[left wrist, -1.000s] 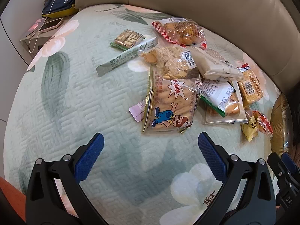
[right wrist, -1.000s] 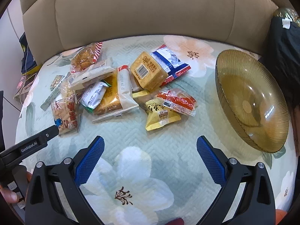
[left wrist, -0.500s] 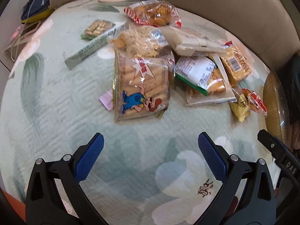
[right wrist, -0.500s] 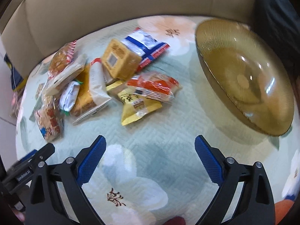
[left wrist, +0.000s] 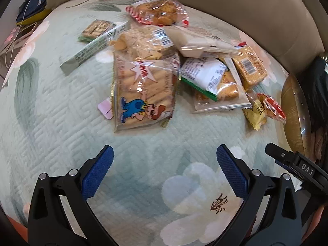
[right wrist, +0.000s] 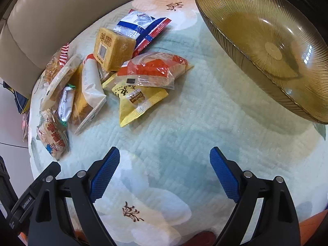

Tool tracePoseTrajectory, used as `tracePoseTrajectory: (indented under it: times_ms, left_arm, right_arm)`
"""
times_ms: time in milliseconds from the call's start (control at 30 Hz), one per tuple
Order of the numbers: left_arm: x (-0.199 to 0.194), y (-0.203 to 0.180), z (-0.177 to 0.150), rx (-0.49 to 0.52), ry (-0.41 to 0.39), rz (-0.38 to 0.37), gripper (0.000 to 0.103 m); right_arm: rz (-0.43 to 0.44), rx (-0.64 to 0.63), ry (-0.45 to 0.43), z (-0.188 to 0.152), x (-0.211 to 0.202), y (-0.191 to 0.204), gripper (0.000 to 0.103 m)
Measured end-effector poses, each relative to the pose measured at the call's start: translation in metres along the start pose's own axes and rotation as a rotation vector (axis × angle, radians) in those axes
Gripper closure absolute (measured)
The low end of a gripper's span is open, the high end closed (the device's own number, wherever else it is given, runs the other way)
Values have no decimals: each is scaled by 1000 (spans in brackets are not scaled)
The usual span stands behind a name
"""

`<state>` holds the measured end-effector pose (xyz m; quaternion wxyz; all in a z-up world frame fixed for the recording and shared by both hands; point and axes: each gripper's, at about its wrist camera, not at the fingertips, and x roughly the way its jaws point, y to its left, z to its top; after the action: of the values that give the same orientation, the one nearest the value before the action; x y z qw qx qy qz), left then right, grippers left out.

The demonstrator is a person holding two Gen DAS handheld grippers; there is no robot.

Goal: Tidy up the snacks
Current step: 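Move both tools toward the snack pile, then grasp the yellow peanut packet with the right tool while the left tool grasps the cartoon cracker bag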

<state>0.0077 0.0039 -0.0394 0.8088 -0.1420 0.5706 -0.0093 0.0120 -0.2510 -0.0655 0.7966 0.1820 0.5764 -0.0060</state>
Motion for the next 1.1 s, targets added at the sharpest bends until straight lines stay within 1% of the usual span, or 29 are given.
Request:
tracePoseTrajectory:
  times_ms: [167, 367, 533, 600, 667, 700, 733, 800, 867, 900, 967, 1033, 1100]
  left_arm:
    - [-4, 12, 3, -38, -7, 0, 3]
    - [-2, 20, 6, -73, 1, 1, 3]
    - [-5, 22, 7, -80, -20, 14, 3]
    - [-7, 23, 10, -81, -30, 37, 3]
    - [-13, 21, 19, -96, -39, 108, 4]
    - [-19, 22, 28, -107, -35, 137, 4]
    - [-23, 23, 36, -107, -29, 148, 4]
    - [-28, 24, 53, -86, -16, 143, 4]
    - [-24, 26, 59, -89, -13, 141, 4]
    - [-20, 26, 61, -89, -3, 127, 4]
    - [-5, 25, 57, -77, 21, 78, 4]
    - [7, 24, 50, -68, 24, 65, 4]
    - [18, 26, 47, -53, 22, 50, 4]
  right_arm:
    - [4, -35, -11, -1, 1, 7, 14]
    - [18, -20, -5, -3, 0, 6, 14]
    - [32, -7, -15, -2, -2, 2, 14]
    - [42, 2, -28, -2, -6, -1, 14]
    - [52, 11, -52, -3, -12, -4, 14]
    - [42, 14, -68, -3, -15, -5, 14]
    - [34, 16, -74, -2, -16, -5, 14]
    - [43, 34, -67, 2, -15, -5, 14]
    - [63, 47, -60, 11, -13, 0, 14]
    - [53, 39, -63, 16, -12, 4, 14]
    - [23, 32, -83, 29, -10, 12, 14]
    - [22, 41, -93, 39, -3, 17, 15]
    - [-9, 9, -99, 48, 8, 25, 18]
